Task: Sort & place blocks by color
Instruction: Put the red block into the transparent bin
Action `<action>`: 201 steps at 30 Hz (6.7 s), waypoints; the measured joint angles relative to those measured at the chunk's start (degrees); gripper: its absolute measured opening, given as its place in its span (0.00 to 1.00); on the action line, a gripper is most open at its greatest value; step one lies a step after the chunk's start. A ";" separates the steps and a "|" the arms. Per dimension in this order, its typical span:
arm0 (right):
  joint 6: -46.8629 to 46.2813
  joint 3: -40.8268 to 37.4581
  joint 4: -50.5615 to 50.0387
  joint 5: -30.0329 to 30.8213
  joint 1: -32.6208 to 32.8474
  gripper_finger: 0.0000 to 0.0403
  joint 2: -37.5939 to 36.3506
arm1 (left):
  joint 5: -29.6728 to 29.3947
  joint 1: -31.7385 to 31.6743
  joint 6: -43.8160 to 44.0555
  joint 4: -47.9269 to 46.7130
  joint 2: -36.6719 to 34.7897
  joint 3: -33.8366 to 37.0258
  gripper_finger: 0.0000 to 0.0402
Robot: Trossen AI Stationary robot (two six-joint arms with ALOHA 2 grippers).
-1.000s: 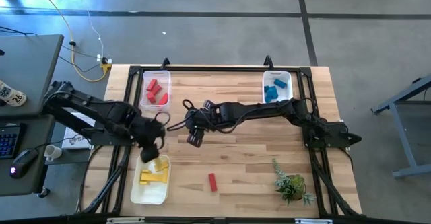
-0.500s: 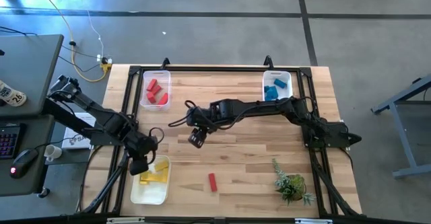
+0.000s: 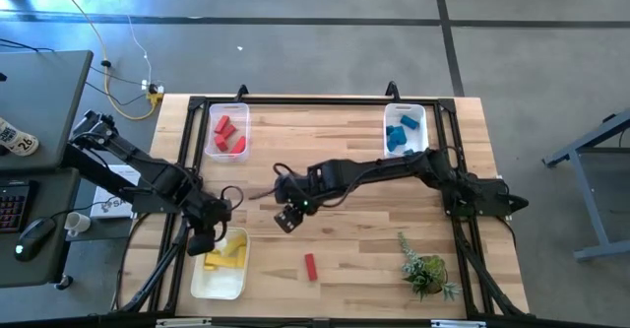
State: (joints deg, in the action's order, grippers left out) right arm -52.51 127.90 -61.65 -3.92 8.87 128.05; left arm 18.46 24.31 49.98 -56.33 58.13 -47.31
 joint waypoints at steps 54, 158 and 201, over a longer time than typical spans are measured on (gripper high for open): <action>-37.60 -12.57 10.41 1.97 11.00 0.47 4.51 | -6.50 -21.72 -25.58 0.06 -0.08 0.00 0.37; -13.05 4.35 -8.39 32.54 1.42 0.18 -0.56 | -14.86 -27.78 -26.28 20.92 -0.06 -0.02 0.37; 32.45 4.39 10.73 4.72 -11.16 0.18 -14.14 | -3.85 -40.72 -32.69 50.80 0.16 -0.02 0.51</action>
State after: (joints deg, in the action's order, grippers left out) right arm -20.06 132.29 -50.91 0.80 -2.28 113.91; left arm 14.61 -16.42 17.29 -5.53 58.28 -47.33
